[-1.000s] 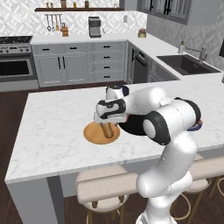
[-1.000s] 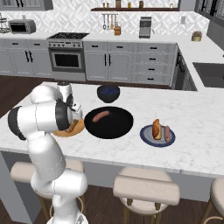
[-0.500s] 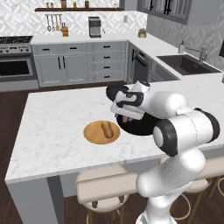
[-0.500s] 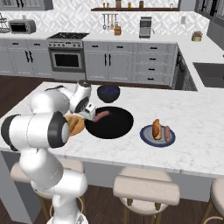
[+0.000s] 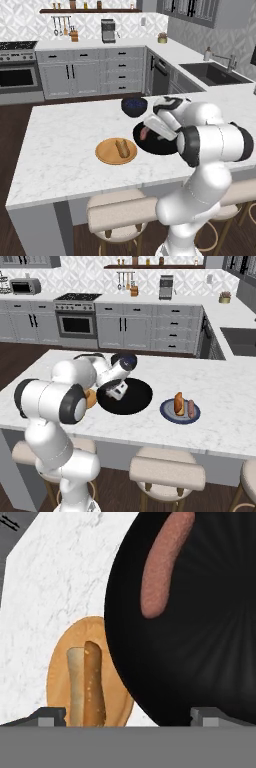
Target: Place one bun and one sausage from the bowl on each plate.
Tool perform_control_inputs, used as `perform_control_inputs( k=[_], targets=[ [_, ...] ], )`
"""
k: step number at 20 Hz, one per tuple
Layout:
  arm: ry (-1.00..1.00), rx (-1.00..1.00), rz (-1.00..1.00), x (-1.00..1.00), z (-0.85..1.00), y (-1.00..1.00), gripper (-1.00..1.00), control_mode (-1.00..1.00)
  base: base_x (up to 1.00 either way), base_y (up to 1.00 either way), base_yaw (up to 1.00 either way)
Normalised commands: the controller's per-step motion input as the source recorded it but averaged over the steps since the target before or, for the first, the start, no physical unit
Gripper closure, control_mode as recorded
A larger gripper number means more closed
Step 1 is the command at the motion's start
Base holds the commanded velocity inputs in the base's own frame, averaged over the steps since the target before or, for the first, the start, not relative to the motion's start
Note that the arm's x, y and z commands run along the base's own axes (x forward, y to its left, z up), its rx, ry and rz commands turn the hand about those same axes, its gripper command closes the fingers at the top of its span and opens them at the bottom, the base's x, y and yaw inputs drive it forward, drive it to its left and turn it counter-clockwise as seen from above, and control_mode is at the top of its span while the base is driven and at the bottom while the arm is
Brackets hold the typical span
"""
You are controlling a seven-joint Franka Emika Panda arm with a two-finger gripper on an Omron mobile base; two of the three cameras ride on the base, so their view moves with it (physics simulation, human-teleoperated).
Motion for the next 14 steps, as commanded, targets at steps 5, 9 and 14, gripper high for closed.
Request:
perform_control_inputs(
  k=[5,9,14],
  targets=[
    [0.00,0.06,0.00,0.48,-0.14,-0.32,-1.00,-1.00,0.00,0.00,0.00],
    [0.00,0.02,0.00,0.55,-0.42,-0.09,-1.00,-1.00,0.00,0.00,0.00],
    [0.00,0.05,0.00,0.41,-0.36,-0.04,-1.00,-1.00,0.00,0.00,0.00]
  ],
)
